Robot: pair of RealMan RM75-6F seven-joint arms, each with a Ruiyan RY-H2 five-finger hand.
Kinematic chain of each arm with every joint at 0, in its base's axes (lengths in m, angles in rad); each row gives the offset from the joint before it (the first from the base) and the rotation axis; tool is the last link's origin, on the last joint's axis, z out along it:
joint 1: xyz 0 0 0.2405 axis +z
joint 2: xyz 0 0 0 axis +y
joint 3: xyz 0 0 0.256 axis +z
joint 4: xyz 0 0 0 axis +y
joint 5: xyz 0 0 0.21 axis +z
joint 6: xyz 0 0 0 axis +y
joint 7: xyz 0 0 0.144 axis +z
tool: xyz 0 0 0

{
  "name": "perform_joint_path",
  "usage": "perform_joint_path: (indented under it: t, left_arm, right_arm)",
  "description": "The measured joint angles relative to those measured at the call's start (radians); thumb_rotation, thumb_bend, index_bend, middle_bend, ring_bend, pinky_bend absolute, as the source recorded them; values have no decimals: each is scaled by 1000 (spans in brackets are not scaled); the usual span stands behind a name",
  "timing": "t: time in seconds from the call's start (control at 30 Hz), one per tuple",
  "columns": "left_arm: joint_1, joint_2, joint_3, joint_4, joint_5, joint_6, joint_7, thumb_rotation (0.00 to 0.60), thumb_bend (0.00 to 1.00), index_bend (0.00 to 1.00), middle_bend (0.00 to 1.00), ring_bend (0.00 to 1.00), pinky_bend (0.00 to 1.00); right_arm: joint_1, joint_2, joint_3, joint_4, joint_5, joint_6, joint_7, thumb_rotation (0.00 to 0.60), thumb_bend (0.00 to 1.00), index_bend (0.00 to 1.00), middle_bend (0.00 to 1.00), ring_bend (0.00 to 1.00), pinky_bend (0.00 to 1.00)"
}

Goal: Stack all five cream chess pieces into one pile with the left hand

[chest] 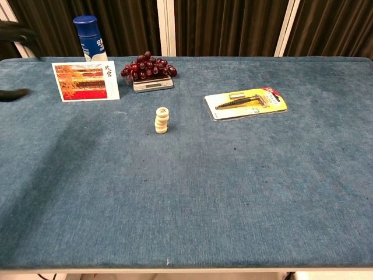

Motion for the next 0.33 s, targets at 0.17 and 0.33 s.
perform_joint_path:
  t: [0.17,0.33]
  left_arm:
    - [128,50,67,50,80,105,-33,600,249,257,85,0,0]
    - [212,113,104,47,93,115,-74,600,246,249,85,0,0]
  right_arm:
    - [11,16,-11,-11,-28,-12,35,600,153,0,22,0,53]
    - [17,29,-20,-22,-45,-18,49,600,154,0,22,0,52]
